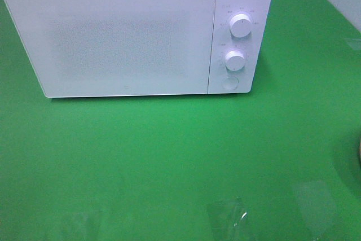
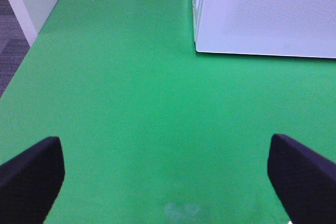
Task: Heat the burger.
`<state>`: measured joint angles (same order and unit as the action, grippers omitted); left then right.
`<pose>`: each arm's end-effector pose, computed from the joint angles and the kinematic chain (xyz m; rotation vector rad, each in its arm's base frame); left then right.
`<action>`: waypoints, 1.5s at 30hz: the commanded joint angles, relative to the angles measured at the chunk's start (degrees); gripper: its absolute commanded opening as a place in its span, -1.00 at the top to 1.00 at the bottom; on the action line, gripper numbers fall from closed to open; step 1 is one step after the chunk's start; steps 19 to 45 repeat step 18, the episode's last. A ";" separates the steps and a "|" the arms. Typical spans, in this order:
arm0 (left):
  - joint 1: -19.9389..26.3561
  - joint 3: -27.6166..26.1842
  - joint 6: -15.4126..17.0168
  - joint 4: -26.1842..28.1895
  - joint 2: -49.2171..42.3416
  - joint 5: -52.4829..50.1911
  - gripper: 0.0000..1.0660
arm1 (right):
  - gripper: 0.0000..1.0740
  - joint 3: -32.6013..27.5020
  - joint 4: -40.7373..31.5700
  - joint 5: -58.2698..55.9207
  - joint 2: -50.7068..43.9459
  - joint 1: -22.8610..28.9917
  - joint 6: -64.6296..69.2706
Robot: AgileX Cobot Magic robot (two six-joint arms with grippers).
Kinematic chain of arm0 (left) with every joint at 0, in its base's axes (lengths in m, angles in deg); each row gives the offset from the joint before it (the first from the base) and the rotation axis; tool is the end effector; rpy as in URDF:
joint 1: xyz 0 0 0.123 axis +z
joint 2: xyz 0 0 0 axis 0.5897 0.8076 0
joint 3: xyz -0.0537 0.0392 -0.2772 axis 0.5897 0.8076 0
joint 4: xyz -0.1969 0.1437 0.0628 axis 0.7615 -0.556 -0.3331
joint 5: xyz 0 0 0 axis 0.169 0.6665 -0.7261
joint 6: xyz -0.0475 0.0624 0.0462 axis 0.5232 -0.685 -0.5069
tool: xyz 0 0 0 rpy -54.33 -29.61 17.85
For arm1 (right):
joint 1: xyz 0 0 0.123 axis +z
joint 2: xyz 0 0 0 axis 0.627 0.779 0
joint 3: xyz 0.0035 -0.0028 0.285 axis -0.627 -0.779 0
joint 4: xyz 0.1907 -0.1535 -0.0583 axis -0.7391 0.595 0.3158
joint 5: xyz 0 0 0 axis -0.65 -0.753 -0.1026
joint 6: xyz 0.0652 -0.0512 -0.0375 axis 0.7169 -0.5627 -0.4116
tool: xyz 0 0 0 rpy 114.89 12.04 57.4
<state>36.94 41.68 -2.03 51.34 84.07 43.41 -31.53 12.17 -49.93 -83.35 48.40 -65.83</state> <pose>-0.0083 -0.0015 0.2800 -0.0191 2.0443 -0.0153 -0.0002 -0.0080 0.2824 -0.0878 1.9569 0.0384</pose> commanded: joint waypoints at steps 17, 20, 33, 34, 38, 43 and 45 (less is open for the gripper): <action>0.00 0.00 0.00 3.09 -1.38 -0.80 -0.89 | -0.42 -0.06 -0.11 0.69 -1.55 -0.17 -0.63; 0.00 0.00 0.00 3.09 -1.38 -0.80 -0.89 | -0.42 -0.06 -0.11 0.69 -1.55 -0.17 -0.63; 0.00 0.00 0.00 3.09 -1.38 -0.80 -0.89 | -0.42 -0.06 -0.11 0.69 -1.55 -0.17 -0.63; 0.00 0.00 0.00 3.09 -1.38 -0.80 -0.89 | -0.42 -0.06 -0.11 0.69 -1.55 -0.17 -0.63; 0.00 0.00 0.00 3.09 -1.38 -0.80 -0.89 | -0.42 -0.06 -0.11 0.69 -1.55 -0.17 -0.63; 0.00 0.00 0.00 3.09 -1.38 -0.80 -0.89 | -0.42 -0.06 -0.11 0.69 -1.55 -0.17 -0.63; 0.00 0.00 0.00 3.09 -1.38 -0.80 -0.89 | -0.42 -0.06 -0.11 0.69 -1.55 -0.17 -0.63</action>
